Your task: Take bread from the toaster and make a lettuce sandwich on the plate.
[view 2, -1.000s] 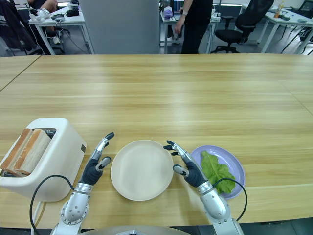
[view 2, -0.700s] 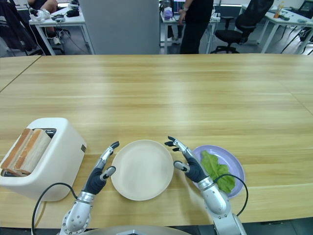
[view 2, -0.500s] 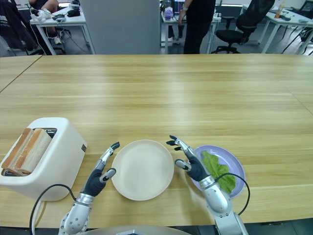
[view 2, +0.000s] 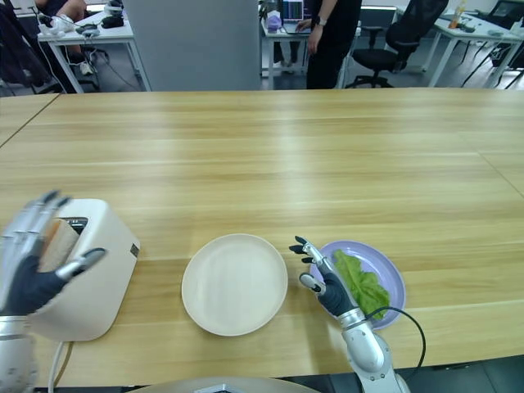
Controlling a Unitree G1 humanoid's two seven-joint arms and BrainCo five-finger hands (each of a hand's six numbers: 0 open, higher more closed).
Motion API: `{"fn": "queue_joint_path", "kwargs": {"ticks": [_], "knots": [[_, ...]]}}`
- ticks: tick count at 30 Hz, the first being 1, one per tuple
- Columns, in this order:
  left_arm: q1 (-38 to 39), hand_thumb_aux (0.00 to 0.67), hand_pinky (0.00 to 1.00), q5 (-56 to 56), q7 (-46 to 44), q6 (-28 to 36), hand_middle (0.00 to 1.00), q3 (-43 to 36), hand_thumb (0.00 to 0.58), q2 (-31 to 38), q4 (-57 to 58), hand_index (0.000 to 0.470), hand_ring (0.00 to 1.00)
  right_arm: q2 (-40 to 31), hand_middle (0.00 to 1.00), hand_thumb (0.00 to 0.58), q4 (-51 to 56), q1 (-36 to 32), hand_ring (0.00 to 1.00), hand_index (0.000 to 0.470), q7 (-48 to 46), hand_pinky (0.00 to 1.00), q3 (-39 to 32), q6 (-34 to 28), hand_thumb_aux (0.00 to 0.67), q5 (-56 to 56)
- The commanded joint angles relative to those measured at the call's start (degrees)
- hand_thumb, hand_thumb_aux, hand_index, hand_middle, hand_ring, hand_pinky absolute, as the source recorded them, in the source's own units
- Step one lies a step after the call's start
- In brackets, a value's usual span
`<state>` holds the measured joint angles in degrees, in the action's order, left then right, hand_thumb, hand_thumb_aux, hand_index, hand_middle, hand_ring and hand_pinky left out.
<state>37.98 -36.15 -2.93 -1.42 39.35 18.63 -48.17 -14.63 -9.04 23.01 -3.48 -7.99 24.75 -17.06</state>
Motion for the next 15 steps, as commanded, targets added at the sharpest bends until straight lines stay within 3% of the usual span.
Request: {"fn": "queue_joint_path", "kwargs": {"ticks": [1,6,15], "knots": [[3.17,0.000,0.00,0.16,1.03,-1.09,0.00,7.11,0.000,1.56,8.10,0.000,0.00,0.35,0.22,0.000,-0.94,1.05,0.22,0.000,1.04,0.22,0.98,-1.03,0.000,-0.43],[6.80,0.000,0.00,-0.18,3.32,-3.77,0.00,10.68,0.000,2.58,16.15,0.000,0.00,0.35,0.23,0.000,-1.12,1.54,0.23,0.000,1.54,0.23,1.40,-1.41,0.000,-0.25],[7.77,0.000,0.00,-2.03,4.74,-6.61,0.00,8.39,0.000,4.35,23.66,0.000,0.00,0.87,0.24,0.000,-4.24,2.63,0.24,0.000,1.44,0.24,2.51,-2.58,0.000,0.55]]}}
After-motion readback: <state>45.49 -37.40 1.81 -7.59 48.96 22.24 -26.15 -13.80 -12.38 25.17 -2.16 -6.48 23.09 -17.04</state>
